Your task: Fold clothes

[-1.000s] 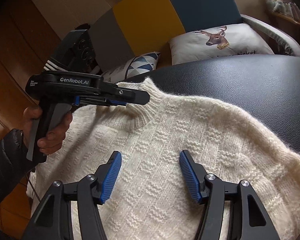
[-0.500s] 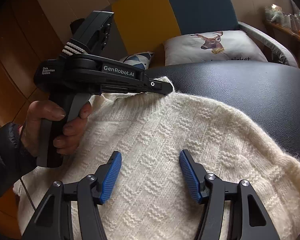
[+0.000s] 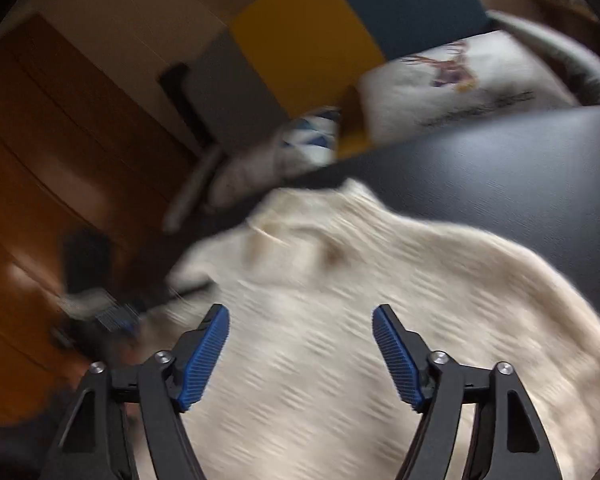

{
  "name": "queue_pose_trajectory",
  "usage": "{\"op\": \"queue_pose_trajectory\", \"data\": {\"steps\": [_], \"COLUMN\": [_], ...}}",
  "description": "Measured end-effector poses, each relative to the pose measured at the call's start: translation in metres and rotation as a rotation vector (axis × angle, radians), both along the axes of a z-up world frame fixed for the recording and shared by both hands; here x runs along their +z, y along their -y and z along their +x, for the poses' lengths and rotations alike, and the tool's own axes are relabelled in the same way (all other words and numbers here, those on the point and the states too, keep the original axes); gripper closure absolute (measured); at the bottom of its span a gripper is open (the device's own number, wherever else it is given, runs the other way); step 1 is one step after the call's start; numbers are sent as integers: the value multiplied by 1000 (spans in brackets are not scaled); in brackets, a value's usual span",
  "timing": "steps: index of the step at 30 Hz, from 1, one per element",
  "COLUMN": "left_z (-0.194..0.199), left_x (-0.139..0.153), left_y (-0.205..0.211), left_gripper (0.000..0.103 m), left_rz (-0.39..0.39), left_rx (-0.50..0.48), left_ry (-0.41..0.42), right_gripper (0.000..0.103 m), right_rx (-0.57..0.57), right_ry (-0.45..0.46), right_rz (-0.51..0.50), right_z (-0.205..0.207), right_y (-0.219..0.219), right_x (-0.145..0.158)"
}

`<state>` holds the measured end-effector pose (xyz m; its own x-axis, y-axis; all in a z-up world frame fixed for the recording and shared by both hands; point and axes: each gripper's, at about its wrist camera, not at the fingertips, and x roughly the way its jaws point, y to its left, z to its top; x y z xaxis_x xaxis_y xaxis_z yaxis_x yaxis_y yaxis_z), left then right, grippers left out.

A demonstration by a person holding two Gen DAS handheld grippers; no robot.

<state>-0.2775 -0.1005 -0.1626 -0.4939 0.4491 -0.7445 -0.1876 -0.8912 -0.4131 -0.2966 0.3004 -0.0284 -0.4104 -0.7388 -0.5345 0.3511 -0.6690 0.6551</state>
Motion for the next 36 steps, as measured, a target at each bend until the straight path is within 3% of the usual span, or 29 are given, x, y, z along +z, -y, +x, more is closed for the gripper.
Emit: {"op": "queue_pose_trajectory", "data": {"steps": [5,9,12,19,22,25,28,33,36], "left_z": [1,4,4,11,12,12,6,-15,-41], "left_x": [-12,-15,-17,-17,-15,-12,-1,22,15], "left_y": [-1,-6,-8,-13,-18,-22,-21,-27,-43], "left_gripper": [90,89,89,89,89,89,89,89,89], "left_rz": [-47,-74,-63,-80,-116,-147,-126,-55,-110], "left_rx": [-31,-48,-44,-35,-40,-45,-38,-35,-33], "left_ry": [-5,-26,-26,-39,-46,-48,-47,-89,-55], "right_gripper": [15,13,11,1,2,4,4,2,1], "right_rx": [62,33,41,147,61,67,66,83,50], "right_ry": [86,224,276,185,199,166,163,122,134], "right_rz": [-110,-143,-157,-285,-129,-58,-13,-62,-47], "right_z": [-48,-90,-103,-121,-131,-131,-125,-96,-78], "right_y": [59,80,96,141,144,145,139,96,63], "right_x": [9,-18,-32,-18,-34,-31,-21,2,-1]}}
